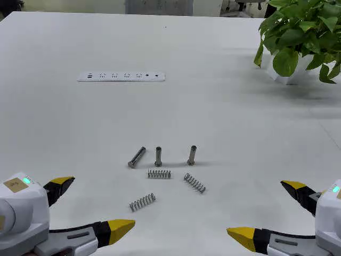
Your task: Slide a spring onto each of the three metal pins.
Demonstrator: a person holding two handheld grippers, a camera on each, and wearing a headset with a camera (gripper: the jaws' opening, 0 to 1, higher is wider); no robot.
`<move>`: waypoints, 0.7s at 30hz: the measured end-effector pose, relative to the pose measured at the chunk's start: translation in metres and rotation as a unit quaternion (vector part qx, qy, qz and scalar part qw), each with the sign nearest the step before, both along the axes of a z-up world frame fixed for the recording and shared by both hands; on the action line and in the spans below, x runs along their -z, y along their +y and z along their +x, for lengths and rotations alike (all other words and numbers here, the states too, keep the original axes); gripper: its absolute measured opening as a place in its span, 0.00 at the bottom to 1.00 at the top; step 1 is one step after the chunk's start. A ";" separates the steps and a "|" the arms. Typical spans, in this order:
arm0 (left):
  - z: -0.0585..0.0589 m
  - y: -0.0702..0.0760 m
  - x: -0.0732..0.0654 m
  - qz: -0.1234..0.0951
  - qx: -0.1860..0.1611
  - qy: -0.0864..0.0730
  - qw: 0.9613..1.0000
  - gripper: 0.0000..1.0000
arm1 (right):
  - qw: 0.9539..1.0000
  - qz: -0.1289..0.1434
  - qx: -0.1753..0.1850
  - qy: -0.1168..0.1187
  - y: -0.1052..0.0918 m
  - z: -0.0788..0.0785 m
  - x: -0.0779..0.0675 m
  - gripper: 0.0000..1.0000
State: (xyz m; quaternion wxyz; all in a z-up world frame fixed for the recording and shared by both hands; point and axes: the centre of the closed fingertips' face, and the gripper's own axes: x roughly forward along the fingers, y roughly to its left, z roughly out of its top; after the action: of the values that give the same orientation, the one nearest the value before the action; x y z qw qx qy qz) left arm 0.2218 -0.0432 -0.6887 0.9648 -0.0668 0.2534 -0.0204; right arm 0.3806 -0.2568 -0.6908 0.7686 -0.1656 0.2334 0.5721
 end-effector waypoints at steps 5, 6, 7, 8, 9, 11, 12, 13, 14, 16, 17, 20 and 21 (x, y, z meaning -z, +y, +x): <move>0.000 -0.001 0.002 -0.001 0.002 0.005 1.000 1.00 | 1.000 -0.002 -0.002 -0.005 0.000 0.000 0.000 0.97; 0.000 -0.001 0.003 -0.001 0.002 0.005 1.000 1.00 | 1.000 -0.002 -0.002 -0.008 0.000 0.000 -0.001 0.97; 0.000 -0.001 0.003 0.000 0.002 0.005 1.000 1.00 | 1.000 -0.004 -0.002 -0.012 0.000 0.001 -0.002 0.97; 0.000 -0.001 0.003 0.000 0.002 0.005 1.000 1.00 | 1.000 -0.004 -0.003 -0.012 0.000 0.001 -0.001 0.97; 0.000 0.000 0.003 -0.001 0.001 0.006 1.000 1.00 | 1.000 -0.004 -0.004 -0.012 0.000 0.001 -0.001 0.97; 0.000 0.000 0.004 0.000 0.000 0.007 1.000 1.00 | 1.000 -0.005 -0.005 -0.014 0.000 0.001 0.000 0.97; 0.000 -0.001 0.003 -0.002 0.000 0.006 1.000 1.00 | 1.000 -0.004 -0.005 -0.015 -0.001 0.002 0.000 0.97; 0.000 -0.001 0.003 -0.004 -0.001 0.006 1.000 1.00 | 1.000 -0.003 -0.005 -0.015 -0.001 0.002 0.000 0.97; 0.000 0.000 0.003 -0.005 -0.002 0.005 1.000 1.00 | 1.000 -0.003 -0.004 -0.015 -0.001 0.002 0.000 0.97; 0.000 0.001 0.003 -0.001 -0.004 0.006 1.000 1.00 | 1.000 -0.002 -0.003 -0.016 -0.001 0.003 0.000 0.97; -0.001 0.001 0.003 0.001 -0.004 0.007 1.000 1.00 | 1.000 -0.001 -0.002 -0.016 -0.002 0.004 0.000 0.97; -0.001 -0.001 0.003 0.001 -0.003 0.008 1.000 1.00 | 1.000 0.002 -0.002 -0.022 -0.001 0.005 -0.002 0.97; -0.001 0.000 0.004 0.001 -0.003 0.008 1.000 1.00 | 1.000 0.001 -0.003 -0.024 -0.001 0.005 -0.002 0.97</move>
State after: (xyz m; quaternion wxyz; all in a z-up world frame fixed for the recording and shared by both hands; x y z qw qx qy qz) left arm 0.2213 -0.0436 -0.6924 0.9628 -0.0665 0.2612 -0.0169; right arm 0.3854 -0.2581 -0.6886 0.7724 -0.1791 0.2136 0.5706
